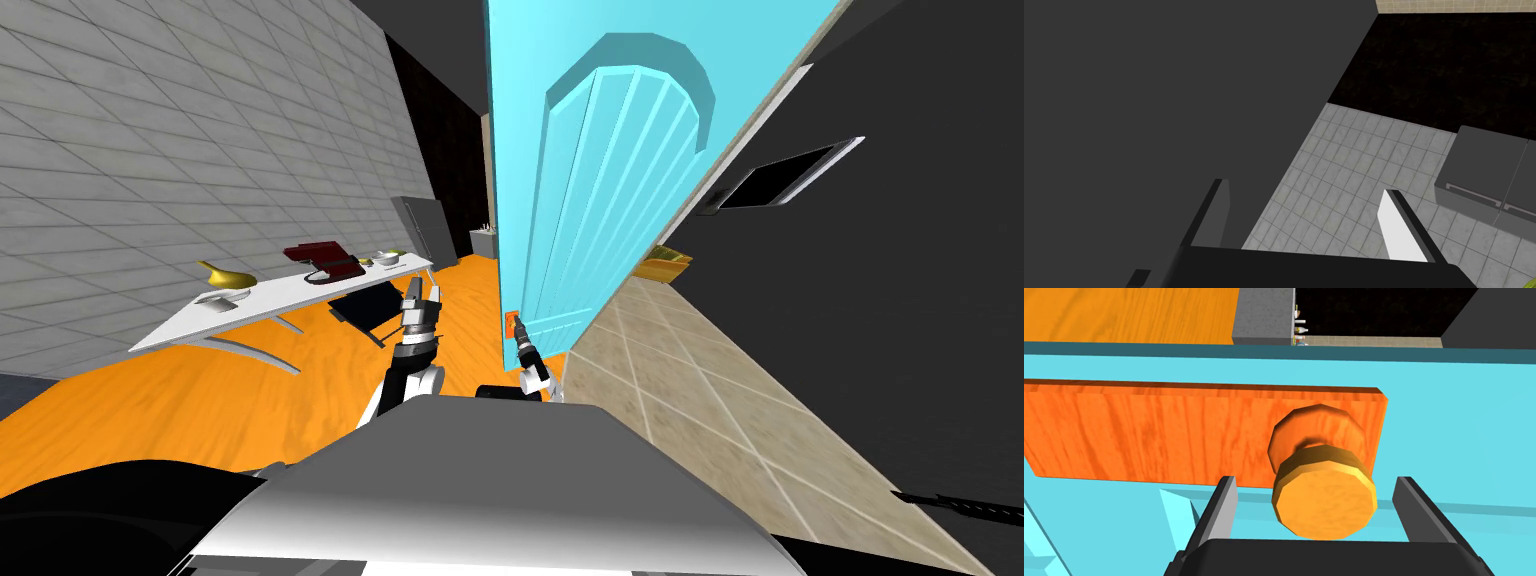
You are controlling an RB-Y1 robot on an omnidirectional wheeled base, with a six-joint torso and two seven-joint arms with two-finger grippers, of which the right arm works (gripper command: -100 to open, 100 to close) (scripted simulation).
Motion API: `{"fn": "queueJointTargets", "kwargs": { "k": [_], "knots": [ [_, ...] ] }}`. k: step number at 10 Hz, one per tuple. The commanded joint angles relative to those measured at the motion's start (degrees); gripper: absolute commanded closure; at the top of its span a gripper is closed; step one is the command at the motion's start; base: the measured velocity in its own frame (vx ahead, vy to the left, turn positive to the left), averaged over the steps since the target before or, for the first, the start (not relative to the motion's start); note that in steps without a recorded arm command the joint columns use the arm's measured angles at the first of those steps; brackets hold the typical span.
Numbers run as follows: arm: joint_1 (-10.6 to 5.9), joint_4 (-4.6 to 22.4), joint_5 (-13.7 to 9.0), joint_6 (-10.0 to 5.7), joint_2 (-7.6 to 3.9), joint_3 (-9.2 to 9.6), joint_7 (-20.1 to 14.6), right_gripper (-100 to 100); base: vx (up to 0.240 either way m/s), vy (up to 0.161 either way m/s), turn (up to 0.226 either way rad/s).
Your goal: Push the door open
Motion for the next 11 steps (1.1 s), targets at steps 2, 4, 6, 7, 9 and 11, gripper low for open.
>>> {"fn": "queueJointTargets", "kwargs": {
  "k": [2,4,6,7,9,11],
  "knots": [
    [0.00,0.0,0.0,0.00,0.00,0.00,0.0,100,0.030,0.022,-0.002],
    [0.00,0.0,0.0,0.00,0.00,0.00,0.0,100,-0.024,-0.017,0.008],
    [0.00,0.0,0.0,0.00,0.00,0.00,0.0,100,-0.013,-0.006,-0.003],
    [0.00,0.0,0.0,0.00,0.00,0.00,0.0,100,0.000,0.000,0.000],
    [0.30,0.0,-0.4,-0.19,-1.93,-1.14,0.2,100,0.164,0.050,-0.080],
    [0.43,-0.1,-0.6,-0.35,-2.40,-1.83,0.2,100,0.174,0.099,-0.078]
  ]
}}
